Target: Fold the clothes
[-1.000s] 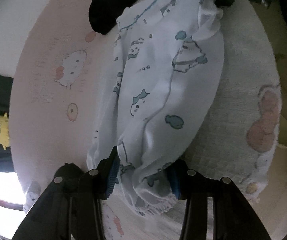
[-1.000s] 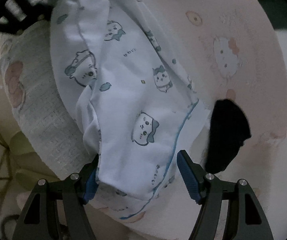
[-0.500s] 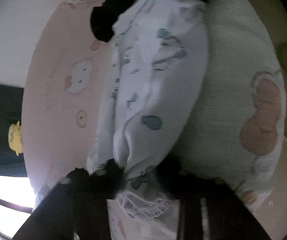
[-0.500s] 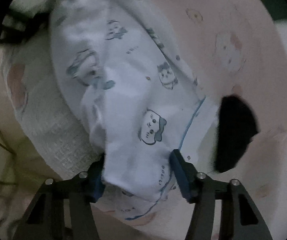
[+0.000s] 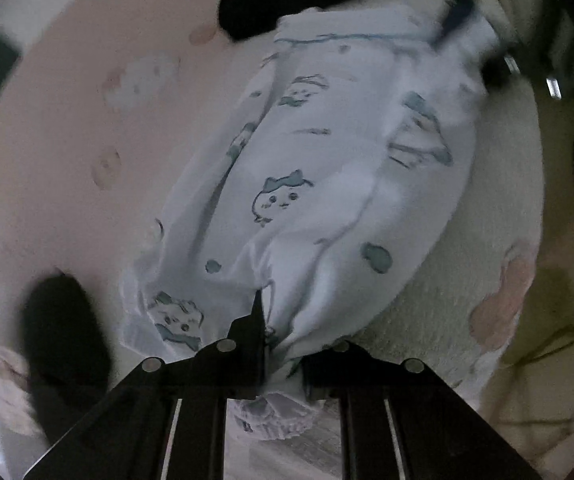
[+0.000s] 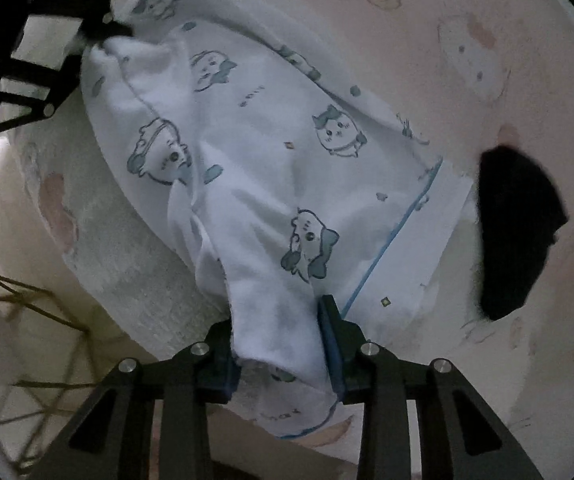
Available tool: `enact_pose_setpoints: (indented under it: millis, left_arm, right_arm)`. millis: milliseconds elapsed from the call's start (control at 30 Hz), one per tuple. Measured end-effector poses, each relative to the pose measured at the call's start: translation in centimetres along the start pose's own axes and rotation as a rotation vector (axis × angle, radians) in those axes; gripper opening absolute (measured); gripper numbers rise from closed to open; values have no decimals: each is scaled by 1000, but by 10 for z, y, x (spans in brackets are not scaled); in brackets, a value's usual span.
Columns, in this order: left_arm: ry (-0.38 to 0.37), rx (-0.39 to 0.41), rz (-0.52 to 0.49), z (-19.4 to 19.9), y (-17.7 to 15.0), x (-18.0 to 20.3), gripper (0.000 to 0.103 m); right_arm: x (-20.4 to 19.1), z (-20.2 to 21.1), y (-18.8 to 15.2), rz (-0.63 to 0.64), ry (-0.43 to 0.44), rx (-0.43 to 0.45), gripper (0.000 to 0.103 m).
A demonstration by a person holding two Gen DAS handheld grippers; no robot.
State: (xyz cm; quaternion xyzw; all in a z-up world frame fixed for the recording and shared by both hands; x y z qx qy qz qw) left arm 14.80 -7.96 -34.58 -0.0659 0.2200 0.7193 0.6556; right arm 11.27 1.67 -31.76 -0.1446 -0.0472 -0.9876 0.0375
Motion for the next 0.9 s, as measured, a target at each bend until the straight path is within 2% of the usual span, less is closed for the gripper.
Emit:
enact_pose_setpoints:
  millis: [133, 233, 467, 733, 900]
  left_arm:
    - [-197, -54, 132, 3, 5, -20, 13]
    - [-275, -68, 182, 8, 9, -33, 13]
    - [-286, -52, 174, 19, 22, -58, 13]
    - [-342, -64, 308, 8, 25, -86, 14]
    - [-302, -81, 340, -4, 29, -98, 16]
  right_arm:
    - [12, 3, 5, -55, 130, -31, 32]
    - [25, 8, 12, -108, 202, -28, 32]
    - [57, 20, 29, -226, 358, -19, 32]
    - [91, 34, 64, -277, 328, 60, 32]
    - [95, 33, 82, -288, 273, 64, 32]
Point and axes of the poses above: each gripper's, at about its wrist camera, not at the fingertips, and z roughly against the way its jaws point, x to its right, y to its top, the point moved 8 cm from there along -z, roughly the way its jaws point, and after that the axes turned 6 degrees about -x, right-handed, at the moved point
